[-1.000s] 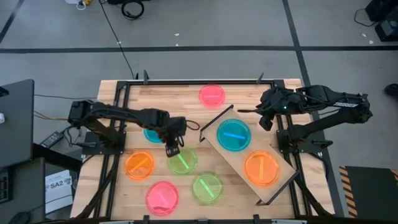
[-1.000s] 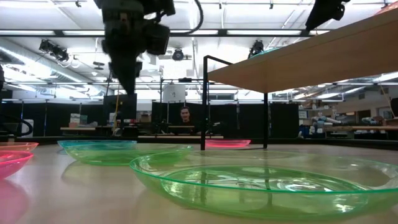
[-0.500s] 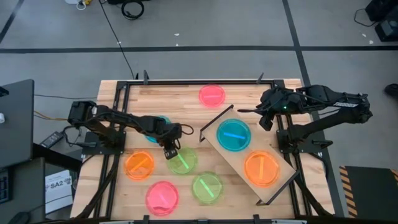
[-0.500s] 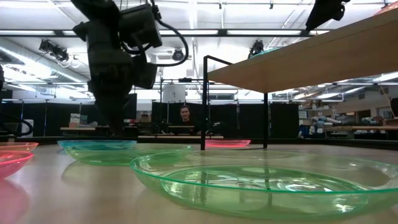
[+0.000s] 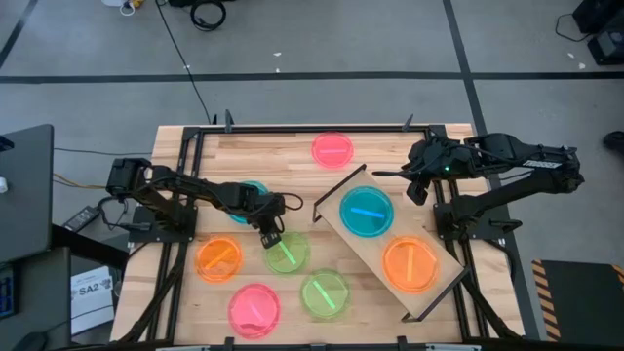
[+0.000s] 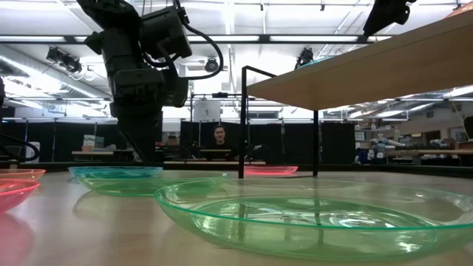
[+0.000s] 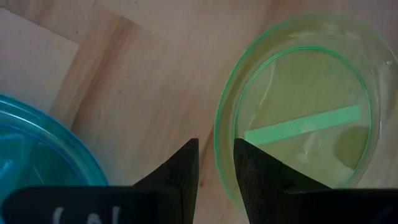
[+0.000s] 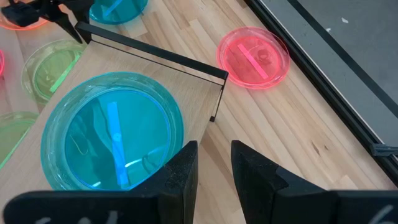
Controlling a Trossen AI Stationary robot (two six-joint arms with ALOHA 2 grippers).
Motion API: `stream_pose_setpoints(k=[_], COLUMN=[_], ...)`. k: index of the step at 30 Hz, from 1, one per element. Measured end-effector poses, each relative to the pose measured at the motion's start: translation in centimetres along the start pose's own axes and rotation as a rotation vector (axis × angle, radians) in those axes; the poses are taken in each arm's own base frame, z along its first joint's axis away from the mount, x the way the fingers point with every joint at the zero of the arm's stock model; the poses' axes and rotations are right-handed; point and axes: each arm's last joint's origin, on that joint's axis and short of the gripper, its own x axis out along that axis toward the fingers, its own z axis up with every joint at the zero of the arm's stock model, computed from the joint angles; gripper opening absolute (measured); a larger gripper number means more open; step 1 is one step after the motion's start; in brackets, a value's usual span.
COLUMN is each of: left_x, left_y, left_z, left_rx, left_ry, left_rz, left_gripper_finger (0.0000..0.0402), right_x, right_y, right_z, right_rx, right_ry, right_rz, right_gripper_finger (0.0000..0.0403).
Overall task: Place and stack plates onto a shelf
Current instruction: Stack the top green plate on top of the blue plate on the shelf
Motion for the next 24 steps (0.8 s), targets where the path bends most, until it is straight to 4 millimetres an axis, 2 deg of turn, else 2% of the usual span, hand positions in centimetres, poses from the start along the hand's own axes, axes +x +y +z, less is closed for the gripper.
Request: stream_pose_setpoints(k=[4, 11, 17, 24], left_x=[0.3, 2.0, 2.4, 2.4], left_y=[0.0, -0.4, -0.4, -0.3], left_z=[0.0, -0.1, -0.2, -0.2], left_rx=[-0.021, -0.008, -0.038, -0.04], left_ry=[0.005, 0.019, 0.036, 0.038], left_rz=[0.004, -0.009, -0.003, 0.002], left_gripper_finger=[0.0107, 0.0107, 0.0104, 0.006], right_x=[0.0, 0.0, 0.0, 0.0], right_y=[0.0, 0.0, 0.0, 0.0], right_z=[0.0, 0.0, 0.0, -0.1], right_rx=[0.0, 0.0, -0.003, -0.006], right_ry=[0.0, 0.001, 0.003, 0.006], right_rz=[0.0, 0.0, 0.0, -0.001], right_gripper_finger=[0.0103, 0.0103, 0.0103, 0.0103])
